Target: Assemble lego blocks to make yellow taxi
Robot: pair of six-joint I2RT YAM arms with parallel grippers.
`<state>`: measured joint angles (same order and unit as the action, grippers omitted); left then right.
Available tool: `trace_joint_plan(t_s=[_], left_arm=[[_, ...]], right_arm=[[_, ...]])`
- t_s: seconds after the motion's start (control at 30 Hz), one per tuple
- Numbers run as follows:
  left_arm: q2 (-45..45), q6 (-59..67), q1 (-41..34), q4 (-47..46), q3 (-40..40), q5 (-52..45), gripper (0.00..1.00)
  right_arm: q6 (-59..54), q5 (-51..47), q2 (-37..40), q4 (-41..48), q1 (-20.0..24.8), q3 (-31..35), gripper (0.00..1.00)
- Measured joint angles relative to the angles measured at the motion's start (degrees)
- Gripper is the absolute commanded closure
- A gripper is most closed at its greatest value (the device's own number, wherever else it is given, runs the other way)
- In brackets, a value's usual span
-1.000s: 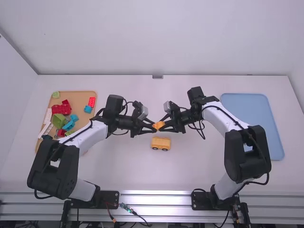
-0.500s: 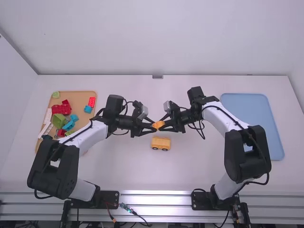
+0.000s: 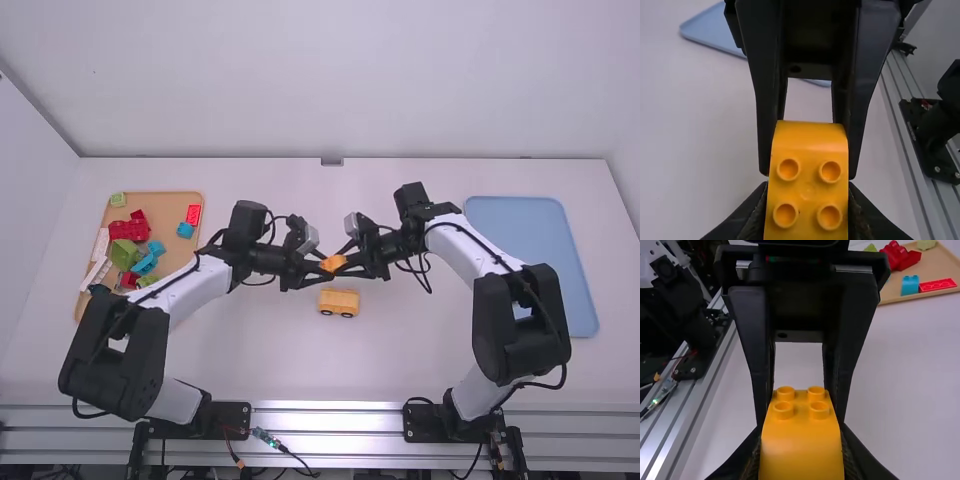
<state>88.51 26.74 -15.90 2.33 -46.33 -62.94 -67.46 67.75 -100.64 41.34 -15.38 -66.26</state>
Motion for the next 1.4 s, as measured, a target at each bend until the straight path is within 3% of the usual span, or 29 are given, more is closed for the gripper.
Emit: trace_joint_plan(t_s=[0.23, 0.4, 0.57, 0.77, 0.8, 0.83, 0.9, 0.97, 1.2, 1.4], left_arm=[[0.0, 0.0, 1.3, 0.1, 0.0, -1.4, 0.57], [0.0, -0.2, 1.8, 0.1, 0.0, -2.0, 0.56], [0.0, 0.5, 1.5, 0.0, 0.0, -2.4, 0.84], [0.0, 0.9, 1.4, -0.1, 0.0, -2.0, 0.91], [0.0, 0.9, 1.4, -0.1, 0.0, -2.0, 0.93], [0.0, 0.9, 1.4, -0.1, 0.0, -2.0, 0.95], [0.0, 0.7, 1.3, 0.0, 0.0, -1.9, 0.97], [0.0, 0.6, 1.0, -0.1, 0.0, -1.1, 0.98], [0.0, 4.3, 1.2, -5.9, 0.0, 1.6, 0.98], [-2.0, 12.0, 2.0, -14.4, 0.0, 6.9, 0.98]], right_arm=[[0.0, -0.5, 0.0, 0.3, 0.0, 0.0, 0.97], [-0.1, -0.6, 0.0, 0.3, 0.0, 0.0, 0.97], [0.0, -0.4, 0.0, 0.6, 0.0, 0.0, 0.97], [0.0, -0.4, 0.0, 0.7, 0.1, 0.0, 0.93], [0.0, -0.4, 0.0, 0.7, 0.1, 0.0, 0.85], [0.0, -0.4, 0.0, 0.7, 0.1, 0.0, 0.58], [-0.1, -0.3, 0.0, 0.7, 0.1, 0.0, 0.19], [-0.1, 0.0, 0.0, 0.6, 0.1, 0.0, 0.01], [-1.2, -2.6, 0.0, 2.0, 0.7, 0.0, 0.01], [-11.4, -2.8, 0.0, 11.1, 5.5, -0.1, 0.01]])
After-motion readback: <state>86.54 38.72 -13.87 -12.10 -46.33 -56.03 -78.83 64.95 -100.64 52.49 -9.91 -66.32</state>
